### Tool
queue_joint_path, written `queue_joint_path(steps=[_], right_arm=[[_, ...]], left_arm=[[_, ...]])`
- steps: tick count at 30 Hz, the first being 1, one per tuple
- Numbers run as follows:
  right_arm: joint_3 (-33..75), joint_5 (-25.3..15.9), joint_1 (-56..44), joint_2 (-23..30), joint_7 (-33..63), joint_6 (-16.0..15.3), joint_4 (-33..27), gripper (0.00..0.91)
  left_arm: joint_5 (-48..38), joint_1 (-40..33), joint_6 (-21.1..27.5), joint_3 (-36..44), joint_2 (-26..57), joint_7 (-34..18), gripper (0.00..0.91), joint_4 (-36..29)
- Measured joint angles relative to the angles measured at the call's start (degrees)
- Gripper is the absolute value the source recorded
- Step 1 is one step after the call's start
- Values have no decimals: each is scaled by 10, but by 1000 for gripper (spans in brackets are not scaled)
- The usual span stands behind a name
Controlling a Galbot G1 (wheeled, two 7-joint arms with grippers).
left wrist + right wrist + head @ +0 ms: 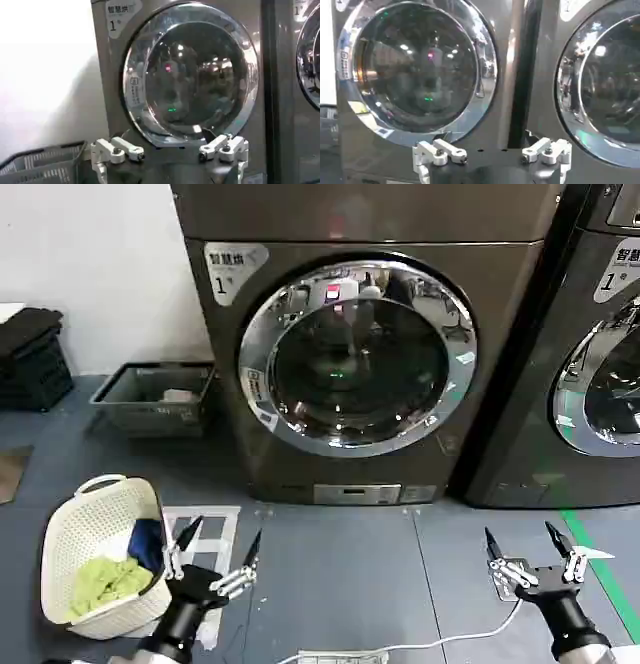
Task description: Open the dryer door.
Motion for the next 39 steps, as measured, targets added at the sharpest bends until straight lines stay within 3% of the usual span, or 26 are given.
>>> queue_joint_path(steps=[16,30,39], right_arm=[[-82,61,113,-140,75,-46,-32,907],[-180,105,256,-262,120,-53,-84,907],[-248,128,345,-306,123,-55,-122,907]], left_arm=[[10,3,1,1,2,0,907,-3],[19,6,4,4,-3,1,907,-6],[23,7,6,6,-8,2,907,-7]])
